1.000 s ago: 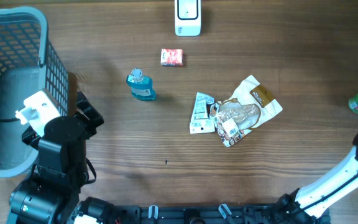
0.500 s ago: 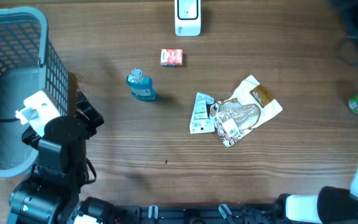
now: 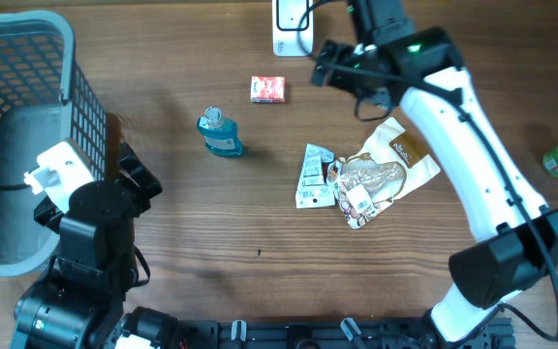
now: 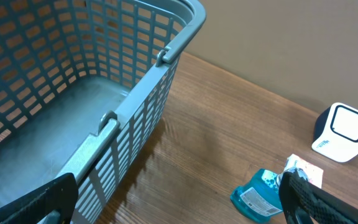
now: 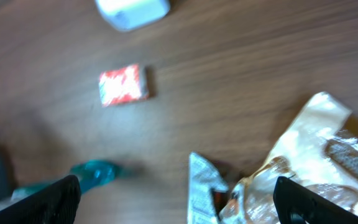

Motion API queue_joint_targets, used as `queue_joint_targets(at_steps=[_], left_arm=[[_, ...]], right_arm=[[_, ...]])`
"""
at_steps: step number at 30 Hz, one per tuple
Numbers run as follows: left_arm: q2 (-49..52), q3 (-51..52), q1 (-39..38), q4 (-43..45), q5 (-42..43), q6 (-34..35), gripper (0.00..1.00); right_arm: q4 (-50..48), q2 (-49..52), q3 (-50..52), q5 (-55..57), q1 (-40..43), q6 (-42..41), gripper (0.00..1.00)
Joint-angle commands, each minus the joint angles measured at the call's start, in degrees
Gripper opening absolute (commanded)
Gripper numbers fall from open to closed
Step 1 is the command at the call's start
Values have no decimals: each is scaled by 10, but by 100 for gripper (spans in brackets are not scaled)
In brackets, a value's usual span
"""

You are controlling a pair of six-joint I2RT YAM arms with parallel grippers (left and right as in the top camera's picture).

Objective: Scan the item barcode

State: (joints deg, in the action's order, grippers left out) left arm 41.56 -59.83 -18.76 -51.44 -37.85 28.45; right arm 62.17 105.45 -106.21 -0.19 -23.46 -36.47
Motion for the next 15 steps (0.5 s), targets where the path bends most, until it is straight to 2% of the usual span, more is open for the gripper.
queue_joint_targets(at_steps=[1,8,15], left_arm=[[-3,0,3,-1,-1,8,100],[-3,0,3,-1,-2,8,100],[-3,0,3,0,-2,7,100]], right_arm=[[-21,-2,1,-26,-31,24,100],[-48,4,-19,-92,-71,-23,100],[-51,62,-111,-120,-101,-43,99]])
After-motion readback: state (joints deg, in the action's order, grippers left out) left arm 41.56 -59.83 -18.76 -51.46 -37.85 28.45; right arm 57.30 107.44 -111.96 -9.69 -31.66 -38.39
